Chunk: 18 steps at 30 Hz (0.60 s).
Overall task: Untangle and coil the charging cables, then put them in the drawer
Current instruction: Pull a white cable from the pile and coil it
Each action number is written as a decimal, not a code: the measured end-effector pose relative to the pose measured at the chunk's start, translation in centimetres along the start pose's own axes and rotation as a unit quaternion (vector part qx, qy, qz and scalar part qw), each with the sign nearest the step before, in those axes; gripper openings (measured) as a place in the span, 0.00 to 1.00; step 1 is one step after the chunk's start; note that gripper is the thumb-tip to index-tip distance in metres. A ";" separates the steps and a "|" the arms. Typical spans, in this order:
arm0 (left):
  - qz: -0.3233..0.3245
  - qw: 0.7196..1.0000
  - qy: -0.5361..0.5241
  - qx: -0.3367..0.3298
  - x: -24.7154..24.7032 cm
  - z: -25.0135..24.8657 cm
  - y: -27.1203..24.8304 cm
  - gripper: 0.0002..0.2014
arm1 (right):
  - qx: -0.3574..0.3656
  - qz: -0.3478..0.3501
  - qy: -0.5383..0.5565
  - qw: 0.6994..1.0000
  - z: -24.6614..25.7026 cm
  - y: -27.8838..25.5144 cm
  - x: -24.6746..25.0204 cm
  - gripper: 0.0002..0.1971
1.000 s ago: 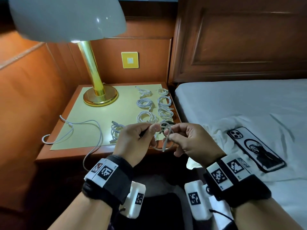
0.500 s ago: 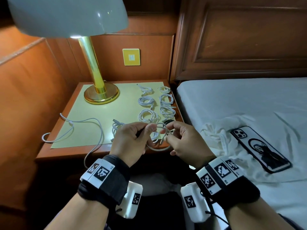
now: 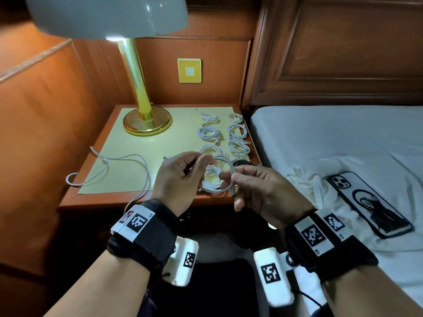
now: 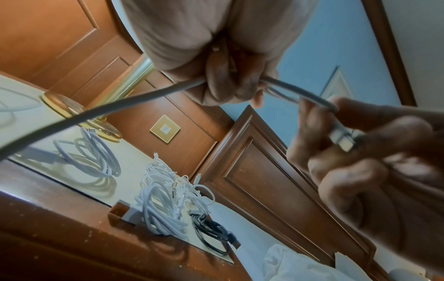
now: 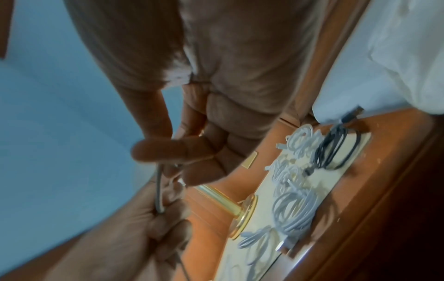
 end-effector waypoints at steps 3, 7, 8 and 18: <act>-0.002 1.000 0.023 -0.021 0.4 -0.3 0.0 0.11 | 0.039 -0.029 -0.158 0.986 0.3 0.1 0.6 0.05; 0.013 0.998 0.053 -0.029 0.1 -0.2 0.0 0.08 | 0.015 -0.065 -0.308 0.949 -0.2 0.2 1.9 0.08; 0.016 0.998 0.054 -0.030 0.0 -0.1 0.0 0.09 | 0.005 -0.066 -0.326 0.943 -0.4 0.2 1.9 0.07; 0.014 0.996 0.055 -0.062 0.1 -0.4 0.1 0.14 | -0.020 0.001 -0.029 0.999 -0.7 0.2 -0.1 0.11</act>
Point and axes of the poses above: each hand's wrist, its own y-axis towards the middle knuckle, its own x-axis out of the back of the hand, z = x × y, the point moved 7 cm from there along y, towards the middle knuckle, and after that the axes turned 7 degrees about y, right-handed, at the moved point
